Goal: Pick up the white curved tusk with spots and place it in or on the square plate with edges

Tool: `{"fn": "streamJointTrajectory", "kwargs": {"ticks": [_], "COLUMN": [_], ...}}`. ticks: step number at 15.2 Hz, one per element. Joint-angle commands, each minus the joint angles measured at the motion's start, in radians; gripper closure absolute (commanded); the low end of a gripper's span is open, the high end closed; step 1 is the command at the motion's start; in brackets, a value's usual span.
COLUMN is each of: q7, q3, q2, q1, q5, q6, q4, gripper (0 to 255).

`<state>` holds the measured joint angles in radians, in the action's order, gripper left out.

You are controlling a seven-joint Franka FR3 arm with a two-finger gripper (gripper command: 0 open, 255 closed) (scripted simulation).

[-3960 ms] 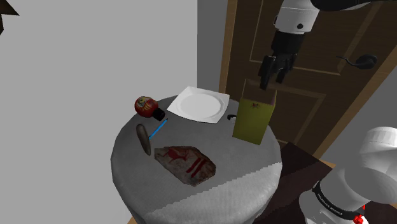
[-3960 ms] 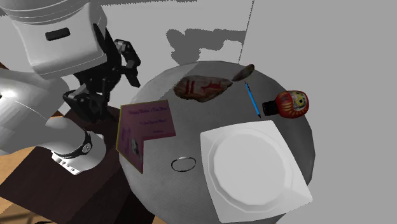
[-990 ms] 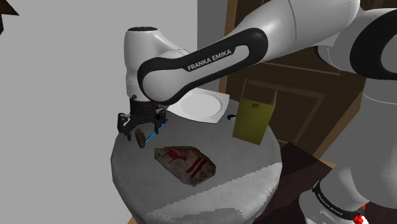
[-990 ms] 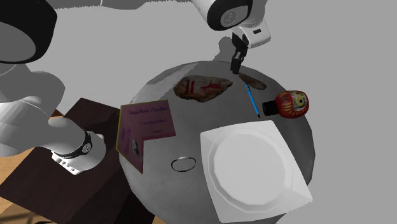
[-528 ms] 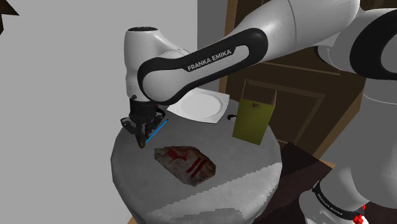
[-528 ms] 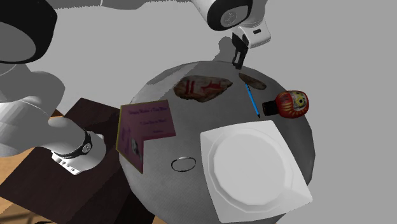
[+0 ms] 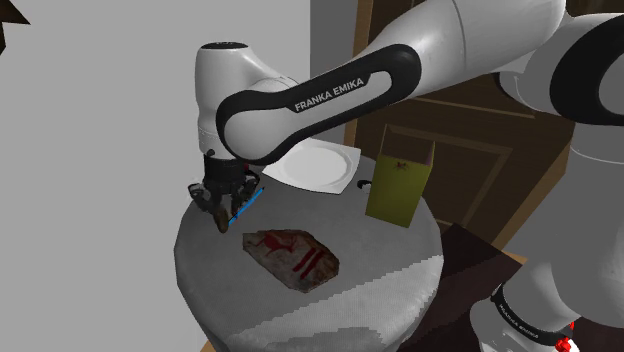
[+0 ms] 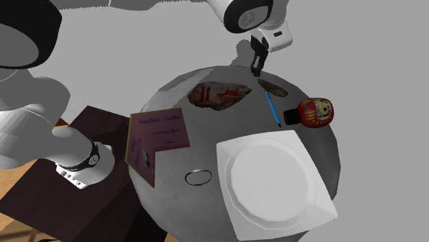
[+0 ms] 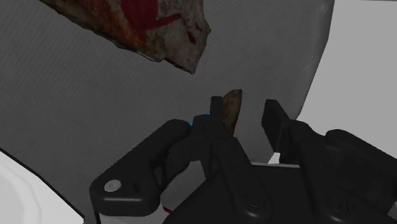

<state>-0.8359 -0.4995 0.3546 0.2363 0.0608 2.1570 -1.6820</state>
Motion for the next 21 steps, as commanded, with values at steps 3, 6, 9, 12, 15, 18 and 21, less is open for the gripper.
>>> {"fn": "streamJointTrajectory", "kwargs": {"ticks": [3, 6, 9, 12, 15, 18, 21], "q7": [-0.007, -0.006, -0.007, -0.009, -0.011, -0.011, -0.011], "q3": [0.032, 0.067, 0.072, 0.073, 0.075, 0.075, 0.075], "q2": [0.16, 0.343, 0.364, 0.371, 0.38, 0.38, 0.38], "q1": [0.027, 0.068, 0.072, 0.072, 0.074, 0.074, 0.074], "q5": [0.037, 0.065, 0.068, 0.071, 0.074, 0.074, 0.074], "q6": [-0.14, -0.303, -0.294, -0.259, -0.23, -0.23, -0.23], "q4": [0.219, 0.49, 0.496, 0.467, 0.447, 0.447, 0.447], "gripper": [0, 0, 0, 0, 0, 0, 0]}}
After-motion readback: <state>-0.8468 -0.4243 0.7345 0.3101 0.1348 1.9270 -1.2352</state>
